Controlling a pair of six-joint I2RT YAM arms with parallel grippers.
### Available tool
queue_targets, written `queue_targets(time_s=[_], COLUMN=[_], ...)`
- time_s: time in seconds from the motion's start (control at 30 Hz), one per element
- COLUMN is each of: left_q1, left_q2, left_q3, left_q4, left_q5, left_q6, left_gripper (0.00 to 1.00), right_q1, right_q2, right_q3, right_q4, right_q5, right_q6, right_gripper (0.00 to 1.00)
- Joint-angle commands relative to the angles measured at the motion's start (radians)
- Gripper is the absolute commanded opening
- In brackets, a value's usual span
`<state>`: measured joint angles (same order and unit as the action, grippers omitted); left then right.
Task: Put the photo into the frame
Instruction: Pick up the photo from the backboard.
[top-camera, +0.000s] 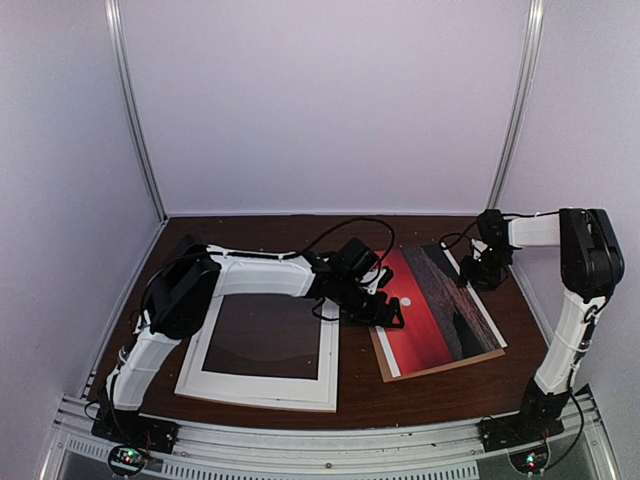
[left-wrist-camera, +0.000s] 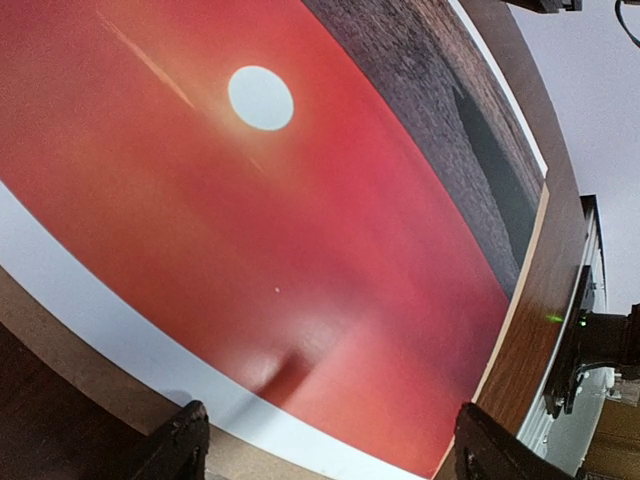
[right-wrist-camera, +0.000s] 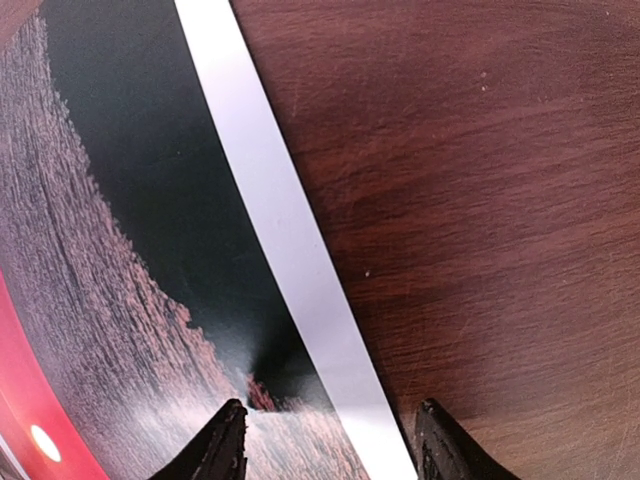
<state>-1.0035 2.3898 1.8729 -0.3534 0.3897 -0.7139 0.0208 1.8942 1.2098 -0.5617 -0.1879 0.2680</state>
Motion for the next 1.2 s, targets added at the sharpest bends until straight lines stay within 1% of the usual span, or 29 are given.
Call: queue_targets(time_s=[0.0,0.3,0.37,0.6,0.8,1.17], left_q1=[-0.004,-0.004,-0.004,-0.004,-0.004,-0.004], left_q2=[0.039,0.066,0.073,0.107,0.127,0.141], left_q3=[0.004,0.029,0.030,0.053,0.068,0.072], left_q4=[-0.061,-0.020,-0.002,0.054,0.068,-0.006], left_q5=[-0.040,0.023,0.041,0.109,0.141,0.103], left_q6=[-0.009,-0.007,-0.012,-0.038,-0.051,-0.043], left_gripper=[0.86,0.86,0.86,0.85,0.85,0.84], right_q1=[-0.005,-0.008,-0.038,-0.052,-0.072,-0.102], right_q2=[-0.002,-0.008,-0.007,-0.025,-0.043,-0.119], right_q3=[-0.049,-0.065,-0.068,-0.103,-0.140,-0.201], right_q4=[-0.080,-0.082,-0.081,-0.068,-0.055,-0.001], right_q5=[-0.051,-0.072,-0.084,-0.121,-0.145,-0.257], right_q6=[0.012,0.019,0.019,0.025,0.027,0.018], right_gripper=[0.57,0.56,0.55,0.52,0.46,0.32])
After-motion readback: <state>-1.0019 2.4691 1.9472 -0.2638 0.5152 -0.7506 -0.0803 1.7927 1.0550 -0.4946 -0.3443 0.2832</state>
